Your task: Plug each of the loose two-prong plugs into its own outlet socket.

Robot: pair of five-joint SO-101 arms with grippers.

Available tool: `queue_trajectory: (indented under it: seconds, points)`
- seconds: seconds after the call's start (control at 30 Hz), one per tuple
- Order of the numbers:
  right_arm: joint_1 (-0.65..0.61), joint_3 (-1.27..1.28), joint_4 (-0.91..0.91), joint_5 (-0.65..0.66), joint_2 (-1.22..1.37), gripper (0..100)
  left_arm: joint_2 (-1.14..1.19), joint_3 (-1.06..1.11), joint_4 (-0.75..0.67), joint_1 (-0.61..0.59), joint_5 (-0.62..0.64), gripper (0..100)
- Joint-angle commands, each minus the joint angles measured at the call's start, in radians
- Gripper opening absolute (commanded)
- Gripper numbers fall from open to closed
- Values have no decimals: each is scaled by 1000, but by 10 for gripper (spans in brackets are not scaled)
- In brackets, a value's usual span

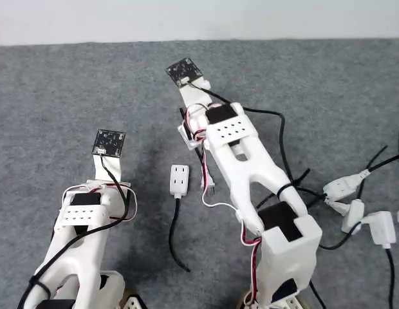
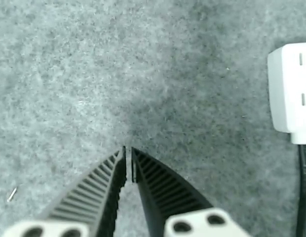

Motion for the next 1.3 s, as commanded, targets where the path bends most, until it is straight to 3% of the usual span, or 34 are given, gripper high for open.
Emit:
queue_trajectory:
  seconds: [0.0,0.2,0.5,0.8,1.27]
  points:
    - [8,-71,59,-29,-5,197,-25,-4,-20,-3,11,12]
    - [10,-12,128,-89,22,6,-25,-4,-18,-3,11,12]
    - [-13,21,139,-75,137,170,-25,-4,-18,-5,11,12]
    - [-41,28,219,-80,147,63,-25,-4,-18,-5,11,12]
    - [-47,48,208,-77,148,76,-25,-4,-18,-6,11,12]
